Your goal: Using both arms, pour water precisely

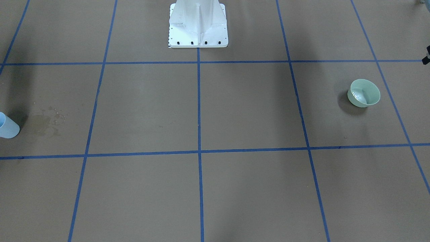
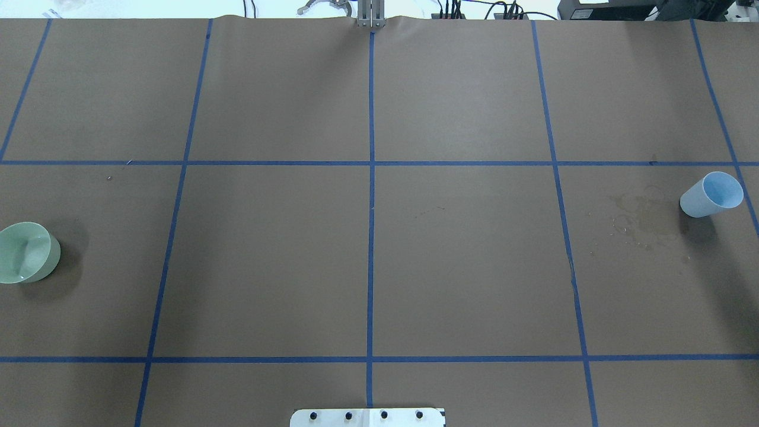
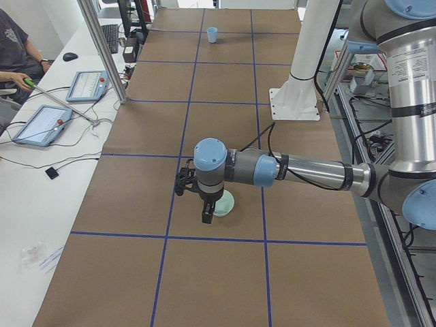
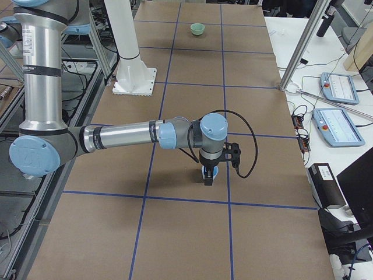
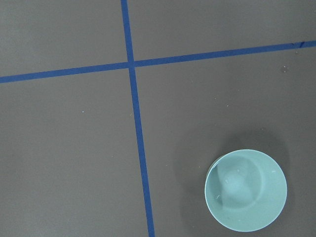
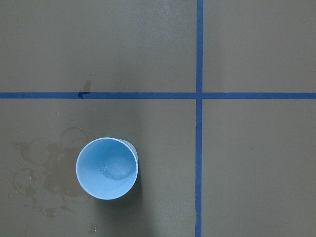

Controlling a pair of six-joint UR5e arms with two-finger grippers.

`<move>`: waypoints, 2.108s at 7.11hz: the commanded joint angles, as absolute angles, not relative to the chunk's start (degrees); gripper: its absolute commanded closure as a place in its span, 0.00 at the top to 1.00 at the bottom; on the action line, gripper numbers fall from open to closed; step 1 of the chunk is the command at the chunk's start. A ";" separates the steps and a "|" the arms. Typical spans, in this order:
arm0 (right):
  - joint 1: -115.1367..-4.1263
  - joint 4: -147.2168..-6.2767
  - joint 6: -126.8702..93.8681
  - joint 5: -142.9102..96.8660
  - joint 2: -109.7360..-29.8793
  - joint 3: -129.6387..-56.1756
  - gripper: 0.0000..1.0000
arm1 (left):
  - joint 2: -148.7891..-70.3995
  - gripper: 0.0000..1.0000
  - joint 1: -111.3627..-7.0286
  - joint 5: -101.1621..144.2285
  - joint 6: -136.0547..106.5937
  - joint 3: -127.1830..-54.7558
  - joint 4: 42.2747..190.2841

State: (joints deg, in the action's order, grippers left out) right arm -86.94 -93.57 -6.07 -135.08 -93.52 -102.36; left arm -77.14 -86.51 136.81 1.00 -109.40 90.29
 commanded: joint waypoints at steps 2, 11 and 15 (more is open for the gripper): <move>-86.92 -90.97 -6.15 -135.44 -94.57 -102.66 1.00 | -76.55 1.00 -86.57 137.37 0.26 -109.33 90.78; -86.75 -90.88 -6.42 -137.02 -94.48 -102.48 1.00 | -77.43 1.00 -79.74 140.71 -7.38 -105.59 94.89; -86.49 -90.09 -6.42 -141.06 -94.66 -102.31 1.00 | -78.40 1.00 -69.64 137.83 -22.56 -93.12 120.15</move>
